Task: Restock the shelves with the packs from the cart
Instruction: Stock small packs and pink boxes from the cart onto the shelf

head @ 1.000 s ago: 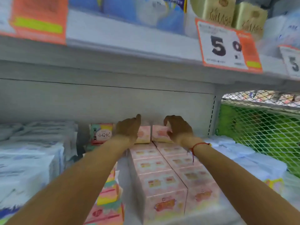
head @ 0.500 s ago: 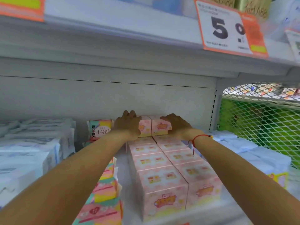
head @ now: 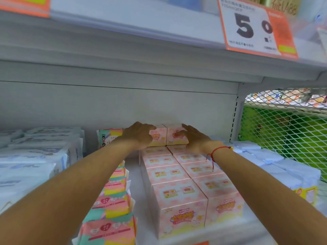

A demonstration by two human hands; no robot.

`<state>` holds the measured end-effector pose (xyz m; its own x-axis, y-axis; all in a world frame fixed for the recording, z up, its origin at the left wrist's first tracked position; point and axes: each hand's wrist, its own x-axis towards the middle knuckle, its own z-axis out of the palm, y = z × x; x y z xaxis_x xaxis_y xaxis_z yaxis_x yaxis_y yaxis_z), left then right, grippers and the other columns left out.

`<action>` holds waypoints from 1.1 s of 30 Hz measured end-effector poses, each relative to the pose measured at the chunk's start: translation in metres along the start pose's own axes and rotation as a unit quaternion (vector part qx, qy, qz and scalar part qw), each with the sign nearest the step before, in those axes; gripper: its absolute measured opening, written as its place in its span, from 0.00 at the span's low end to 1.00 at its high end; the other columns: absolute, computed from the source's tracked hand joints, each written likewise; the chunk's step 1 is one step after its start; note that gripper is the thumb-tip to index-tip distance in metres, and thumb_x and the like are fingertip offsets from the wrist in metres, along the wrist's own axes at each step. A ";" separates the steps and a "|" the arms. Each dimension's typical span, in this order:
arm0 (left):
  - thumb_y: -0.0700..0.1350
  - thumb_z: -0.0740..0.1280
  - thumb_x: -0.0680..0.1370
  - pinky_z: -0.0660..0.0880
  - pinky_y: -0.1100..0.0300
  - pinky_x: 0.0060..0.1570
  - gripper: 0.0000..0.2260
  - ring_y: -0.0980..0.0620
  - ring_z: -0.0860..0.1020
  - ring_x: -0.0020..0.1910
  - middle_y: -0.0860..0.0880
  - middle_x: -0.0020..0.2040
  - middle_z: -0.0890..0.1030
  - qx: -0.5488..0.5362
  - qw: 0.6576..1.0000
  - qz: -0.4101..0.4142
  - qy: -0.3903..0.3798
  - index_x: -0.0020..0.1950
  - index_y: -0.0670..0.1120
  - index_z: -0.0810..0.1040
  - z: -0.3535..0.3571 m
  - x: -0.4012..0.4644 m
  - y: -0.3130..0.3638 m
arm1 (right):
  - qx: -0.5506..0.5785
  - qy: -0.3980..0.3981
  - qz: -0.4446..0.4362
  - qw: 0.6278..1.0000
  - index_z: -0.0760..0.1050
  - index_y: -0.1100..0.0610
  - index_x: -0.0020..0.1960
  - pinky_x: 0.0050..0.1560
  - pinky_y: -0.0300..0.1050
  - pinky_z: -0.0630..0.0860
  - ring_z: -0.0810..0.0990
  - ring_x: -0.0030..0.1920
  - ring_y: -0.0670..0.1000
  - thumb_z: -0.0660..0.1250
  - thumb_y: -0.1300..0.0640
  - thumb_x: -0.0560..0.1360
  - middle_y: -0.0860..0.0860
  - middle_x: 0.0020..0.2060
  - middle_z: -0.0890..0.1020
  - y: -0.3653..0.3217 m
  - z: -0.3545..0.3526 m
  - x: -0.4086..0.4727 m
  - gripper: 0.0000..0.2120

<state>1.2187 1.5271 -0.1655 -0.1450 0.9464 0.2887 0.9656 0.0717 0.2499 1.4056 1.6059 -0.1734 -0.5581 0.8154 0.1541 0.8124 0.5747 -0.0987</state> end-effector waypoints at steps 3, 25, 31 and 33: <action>0.39 0.59 0.76 0.65 0.50 0.66 0.26 0.45 0.62 0.73 0.50 0.76 0.61 -0.015 1.000 0.001 -0.003 0.74 0.55 0.64 -0.001 0.001 0.001 | -0.021 -0.004 0.001 1.000 0.59 0.44 0.74 0.76 0.52 0.52 0.41 0.77 0.49 0.60 0.62 0.76 0.45 0.77 0.42 -0.001 0.000 -0.001 0.30; 0.52 0.65 0.74 0.75 0.56 0.52 0.11 0.48 0.79 0.56 0.53 0.53 0.82 0.006 1.000 0.007 0.026 0.55 0.56 0.79 -0.062 -0.180 0.058 | 0.215 -0.122 -0.005 0.969 0.79 0.58 0.57 0.28 0.29 0.70 0.75 0.33 0.45 0.64 0.60 0.77 0.49 0.35 0.77 -0.086 -0.060 -0.172 0.10; 0.52 0.66 0.74 0.76 0.59 0.49 0.06 0.54 0.80 0.49 0.57 0.47 0.82 -0.073 0.997 0.000 0.015 0.49 0.56 0.81 -0.076 -0.263 0.050 | 0.248 -0.195 0.004 0.949 0.79 0.56 0.57 0.32 0.31 0.72 0.76 0.36 0.45 0.63 0.61 0.77 0.47 0.36 0.79 -0.115 -0.047 -0.242 0.11; 0.52 0.66 0.74 0.75 0.61 0.48 0.06 0.55 0.79 0.48 0.58 0.46 0.81 -0.092 0.996 -0.013 -0.006 0.48 0.56 0.81 -0.069 -0.288 0.043 | 0.251 -0.211 0.004 0.945 0.79 0.58 0.57 0.33 0.32 0.72 0.75 0.35 0.44 0.64 0.62 0.76 0.48 0.36 0.79 -0.123 -0.035 -0.263 0.11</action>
<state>1.2872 1.2355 -0.1740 -0.1648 0.9489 0.2691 0.9055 0.0374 0.4228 1.4589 1.3183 -0.1673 -0.6565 0.7137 -0.2442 0.6935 0.4436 -0.5677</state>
